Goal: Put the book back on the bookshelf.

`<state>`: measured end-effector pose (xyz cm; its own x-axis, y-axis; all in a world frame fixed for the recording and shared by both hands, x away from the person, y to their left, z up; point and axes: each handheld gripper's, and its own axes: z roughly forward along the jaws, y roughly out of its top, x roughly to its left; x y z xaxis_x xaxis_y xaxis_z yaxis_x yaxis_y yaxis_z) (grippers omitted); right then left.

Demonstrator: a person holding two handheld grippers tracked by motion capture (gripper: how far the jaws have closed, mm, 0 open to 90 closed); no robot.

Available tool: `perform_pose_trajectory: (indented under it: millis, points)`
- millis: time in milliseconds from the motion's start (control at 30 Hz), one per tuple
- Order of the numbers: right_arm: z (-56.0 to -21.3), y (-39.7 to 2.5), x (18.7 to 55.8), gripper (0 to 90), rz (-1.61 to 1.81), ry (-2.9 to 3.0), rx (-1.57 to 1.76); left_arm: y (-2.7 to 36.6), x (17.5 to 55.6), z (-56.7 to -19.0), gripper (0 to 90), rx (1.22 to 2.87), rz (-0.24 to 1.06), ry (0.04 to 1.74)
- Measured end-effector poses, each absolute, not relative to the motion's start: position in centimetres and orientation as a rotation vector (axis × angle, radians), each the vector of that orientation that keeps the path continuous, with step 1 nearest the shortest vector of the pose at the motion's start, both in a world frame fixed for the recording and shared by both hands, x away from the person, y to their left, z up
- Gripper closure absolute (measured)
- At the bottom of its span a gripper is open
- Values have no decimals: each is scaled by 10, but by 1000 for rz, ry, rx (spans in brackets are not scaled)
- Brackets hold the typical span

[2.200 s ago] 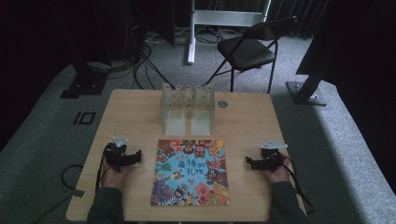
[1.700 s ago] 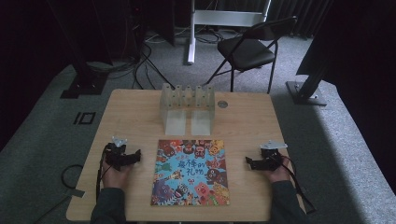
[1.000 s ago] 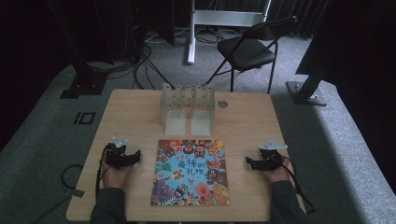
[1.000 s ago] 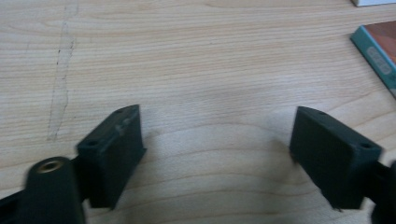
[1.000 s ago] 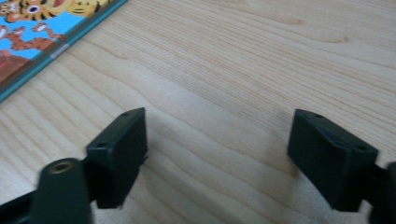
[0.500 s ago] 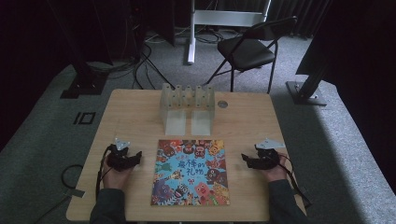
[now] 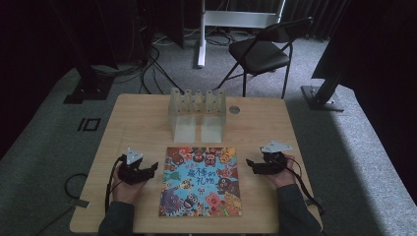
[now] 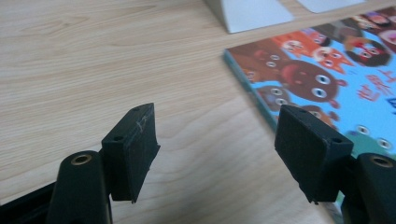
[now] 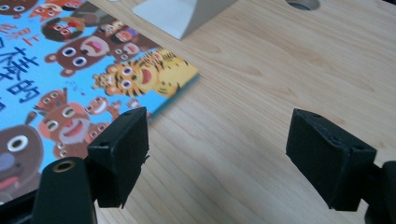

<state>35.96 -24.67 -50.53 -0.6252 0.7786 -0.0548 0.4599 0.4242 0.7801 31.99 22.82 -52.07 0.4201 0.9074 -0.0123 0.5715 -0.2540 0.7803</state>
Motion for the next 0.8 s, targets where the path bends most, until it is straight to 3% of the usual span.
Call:
perform_pose_trajectory:
  millis: [800]
  points:
    - [-499,-206,382,192,1112,2323,957,207,299,-541,301,2131,592,1185]
